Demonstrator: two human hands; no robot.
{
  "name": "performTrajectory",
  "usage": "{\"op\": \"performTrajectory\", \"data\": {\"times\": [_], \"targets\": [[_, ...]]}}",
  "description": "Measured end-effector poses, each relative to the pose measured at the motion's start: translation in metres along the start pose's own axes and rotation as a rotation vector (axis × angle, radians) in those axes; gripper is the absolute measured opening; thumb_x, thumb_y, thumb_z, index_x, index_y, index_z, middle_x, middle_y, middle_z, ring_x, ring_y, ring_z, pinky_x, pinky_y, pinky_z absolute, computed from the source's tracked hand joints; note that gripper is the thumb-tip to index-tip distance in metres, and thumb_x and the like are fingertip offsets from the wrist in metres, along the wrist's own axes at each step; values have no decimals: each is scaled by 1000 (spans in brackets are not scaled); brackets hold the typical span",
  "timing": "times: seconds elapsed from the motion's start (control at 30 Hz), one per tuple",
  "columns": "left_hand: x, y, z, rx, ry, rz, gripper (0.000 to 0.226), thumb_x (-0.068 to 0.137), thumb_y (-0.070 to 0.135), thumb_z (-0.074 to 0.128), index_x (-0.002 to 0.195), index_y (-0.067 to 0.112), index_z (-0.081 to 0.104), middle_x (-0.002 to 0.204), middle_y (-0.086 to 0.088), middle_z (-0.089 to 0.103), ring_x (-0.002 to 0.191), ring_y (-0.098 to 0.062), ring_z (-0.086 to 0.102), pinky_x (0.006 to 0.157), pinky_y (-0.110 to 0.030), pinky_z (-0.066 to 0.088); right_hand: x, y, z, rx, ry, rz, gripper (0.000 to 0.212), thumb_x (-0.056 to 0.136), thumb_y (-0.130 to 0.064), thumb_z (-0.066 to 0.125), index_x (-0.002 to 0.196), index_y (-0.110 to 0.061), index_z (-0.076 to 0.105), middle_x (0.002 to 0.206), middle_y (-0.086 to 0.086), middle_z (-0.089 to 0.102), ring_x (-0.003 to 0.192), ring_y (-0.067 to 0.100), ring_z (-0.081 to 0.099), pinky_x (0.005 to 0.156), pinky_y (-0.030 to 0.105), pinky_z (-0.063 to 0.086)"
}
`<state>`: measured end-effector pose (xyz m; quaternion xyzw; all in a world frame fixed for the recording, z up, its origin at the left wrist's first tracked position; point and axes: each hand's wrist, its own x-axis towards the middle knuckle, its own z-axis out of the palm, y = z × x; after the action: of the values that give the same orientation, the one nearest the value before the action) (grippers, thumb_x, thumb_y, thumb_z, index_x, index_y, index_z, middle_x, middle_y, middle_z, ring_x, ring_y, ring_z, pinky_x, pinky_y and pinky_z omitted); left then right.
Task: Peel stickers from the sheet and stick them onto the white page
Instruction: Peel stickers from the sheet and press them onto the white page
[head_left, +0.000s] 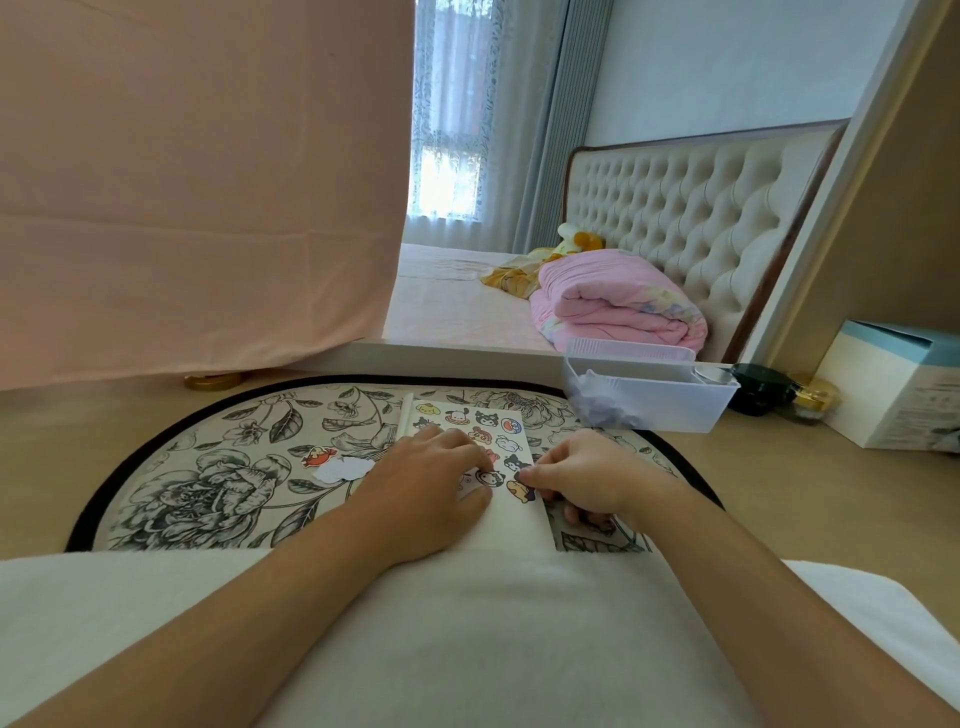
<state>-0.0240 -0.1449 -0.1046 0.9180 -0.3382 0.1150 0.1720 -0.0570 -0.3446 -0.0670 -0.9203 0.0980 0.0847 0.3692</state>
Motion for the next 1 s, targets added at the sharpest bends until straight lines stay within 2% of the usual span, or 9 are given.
{"op": "performTrajectory", "data": {"times": [0.1,0.33,0.5,0.57,0.67,0.77,0.83,0.9,1.0], "targets": [[0,0,1,8,-1,1,36,97,47,49,129,36,59,136,17,54,127,-10,42,107,-33,36,0,0,0,-30,9,-22,29,92,-39,69,74,-16,71,71,6,63,45,10,55,55,26,42],[0,0,3,25,33,47,35,97,46,49,129,36,59,135,18,54,127,-9,43,103,-29,36,-5,-4,3,-103,57,-38,23,92,-37,70,78,-19,71,54,-1,59,39,7,54,54,24,43],[-2,3,-2,-35,16,205,28,96,32,52,119,38,67,120,21,61,115,-7,49,92,-31,47,-5,-4,6,-139,116,-101,17,86,-34,75,75,-23,69,62,-7,63,43,6,56,49,22,44],[-2,2,-1,-64,-12,222,31,96,31,47,116,38,69,116,21,63,109,-6,53,88,-35,51,-5,-2,7,-186,152,-137,12,82,-34,75,76,-25,70,65,-10,62,51,4,57,54,23,46],[-1,2,-2,-49,-29,229,33,97,27,46,117,39,69,119,22,64,109,-3,55,91,-33,50,-10,-1,7,-296,219,-161,11,78,-40,71,83,-30,71,75,-13,64,71,6,60,68,28,53],[-2,4,-3,-21,-34,229,33,97,25,45,117,36,68,121,20,64,112,-5,55,98,-33,48,-18,-1,6,-453,244,-184,34,79,-49,63,113,-42,64,98,-13,67,91,9,63,81,33,55],[-1,5,-2,-2,-52,218,33,96,27,42,117,36,66,122,19,63,115,-6,54,101,-35,46,-23,-1,4,-475,235,-229,40,85,-47,60,125,-44,58,101,-13,69,91,7,62,82,33,55],[-1,4,0,13,-77,214,36,94,31,37,119,36,63,122,20,60,115,-6,53,105,-38,44,-28,1,4,-463,230,-280,36,89,-40,57,125,-44,59,92,-15,67,84,3,60,79,31,54],[-1,4,2,57,-121,215,44,94,42,30,129,35,55,128,18,54,120,-7,48,109,-40,39,-34,5,4,-510,231,-337,33,93,-35,53,123,-40,64,102,-18,63,92,3,58,85,29,52]]}}
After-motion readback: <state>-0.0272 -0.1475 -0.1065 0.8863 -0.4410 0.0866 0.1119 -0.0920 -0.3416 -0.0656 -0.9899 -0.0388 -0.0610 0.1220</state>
